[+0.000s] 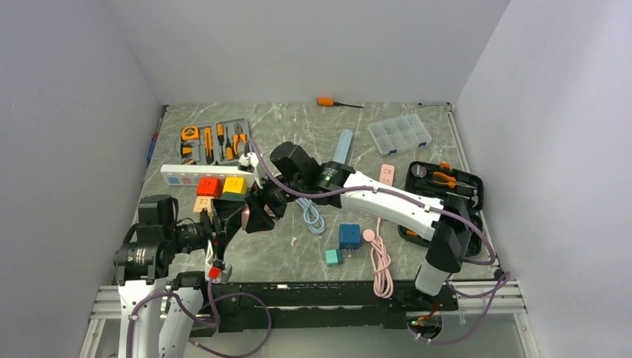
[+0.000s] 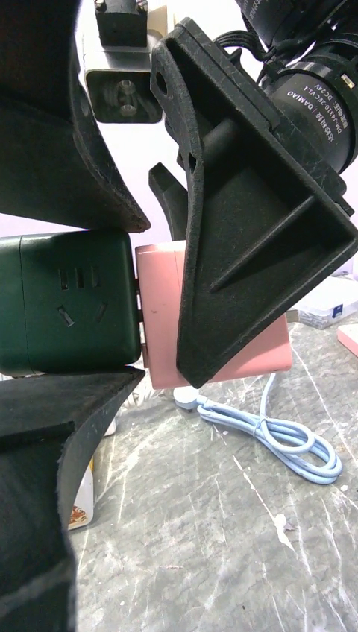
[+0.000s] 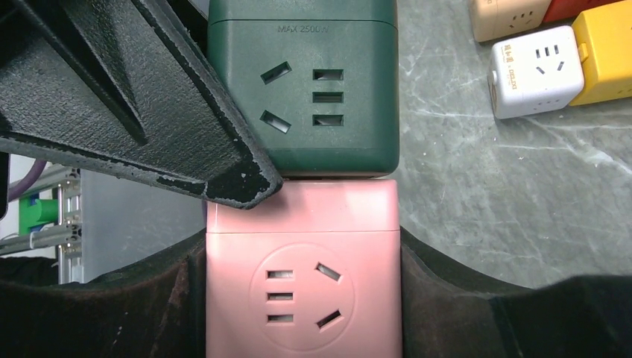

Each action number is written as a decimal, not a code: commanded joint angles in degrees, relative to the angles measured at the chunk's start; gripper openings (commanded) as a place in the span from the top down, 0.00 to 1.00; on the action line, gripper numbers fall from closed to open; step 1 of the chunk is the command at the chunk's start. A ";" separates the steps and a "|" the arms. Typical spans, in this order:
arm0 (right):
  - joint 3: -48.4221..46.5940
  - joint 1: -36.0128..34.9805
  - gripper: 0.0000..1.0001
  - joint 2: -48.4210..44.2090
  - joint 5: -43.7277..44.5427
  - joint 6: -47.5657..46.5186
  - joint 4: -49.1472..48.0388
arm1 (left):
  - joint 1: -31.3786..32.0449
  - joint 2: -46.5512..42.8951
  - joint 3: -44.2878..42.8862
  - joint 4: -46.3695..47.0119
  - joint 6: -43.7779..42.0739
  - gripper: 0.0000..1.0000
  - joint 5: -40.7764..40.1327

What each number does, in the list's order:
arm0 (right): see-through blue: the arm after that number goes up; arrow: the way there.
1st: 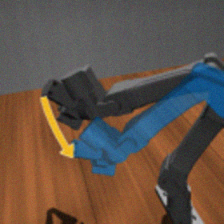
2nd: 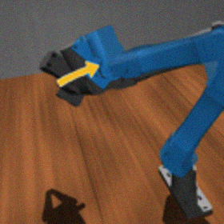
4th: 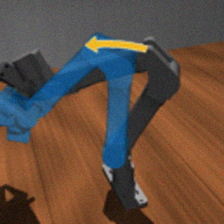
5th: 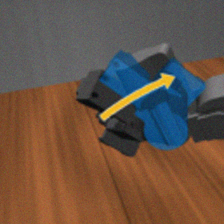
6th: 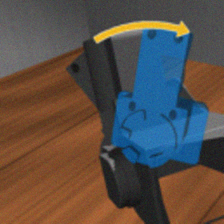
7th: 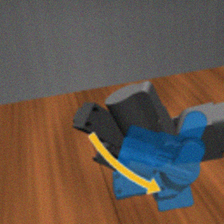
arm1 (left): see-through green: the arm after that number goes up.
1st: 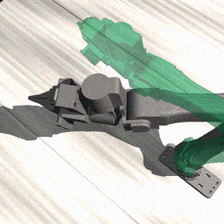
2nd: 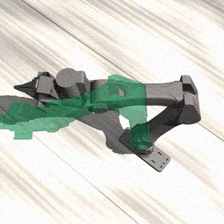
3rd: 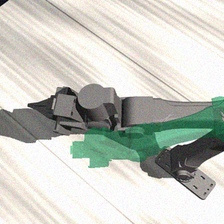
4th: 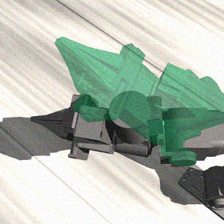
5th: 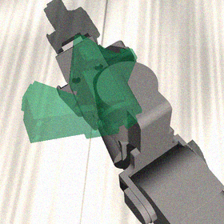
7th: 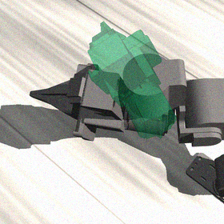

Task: Pull the plug off the socket
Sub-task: Remove the plug from the socket.

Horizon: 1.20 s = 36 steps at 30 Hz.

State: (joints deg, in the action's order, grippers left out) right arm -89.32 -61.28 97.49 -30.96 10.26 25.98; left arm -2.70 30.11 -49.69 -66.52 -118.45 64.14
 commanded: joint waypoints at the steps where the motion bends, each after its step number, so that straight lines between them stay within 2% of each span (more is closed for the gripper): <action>1: -0.24 -0.62 1.00 -2.25 -1.83 0.71 -3.18 | 0.31 0.15 0.62 2.11 -18.68 0.37 -0.92; 8: 0.09 -0.60 1.00 -2.54 -2.30 1.23 -4.45 | 1.89 -0.21 1.95 4.61 -17.33 0.16 -2.51; 16: 0.54 -0.59 1.00 -1.97 -2.72 2.67 -7.60 | 11.02 -1.00 4.04 18.60 -1.00 0.05 -14.09; 22: 2.29 -0.62 1.00 -3.21 -0.60 2.66 -8.50 | 15.52 -0.61 5.39 24.32 7.94 0.10 -20.90; 28: 7.50 -0.60 1.00 -7.17 2.51 2.72 -10.19 | 15.90 -0.76 5.82 29.78 15.90 0.17 -21.60; 32: 11.75 -0.59 1.00 -10.05 4.36 3.53 -12.21 | 16.29 -0.15 4.59 30.28 22.36 0.17 -22.34; 36: 12.75 -0.52 1.00 -11.11 5.16 4.31 -14.00 | 17.34 -0.95 5.26 29.12 23.03 0.20 -21.61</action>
State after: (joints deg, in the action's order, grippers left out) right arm -77.08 -61.41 89.62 -26.59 12.99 16.27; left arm 13.76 29.50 -43.29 -40.97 -99.15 43.20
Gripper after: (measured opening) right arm 0.635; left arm 0.818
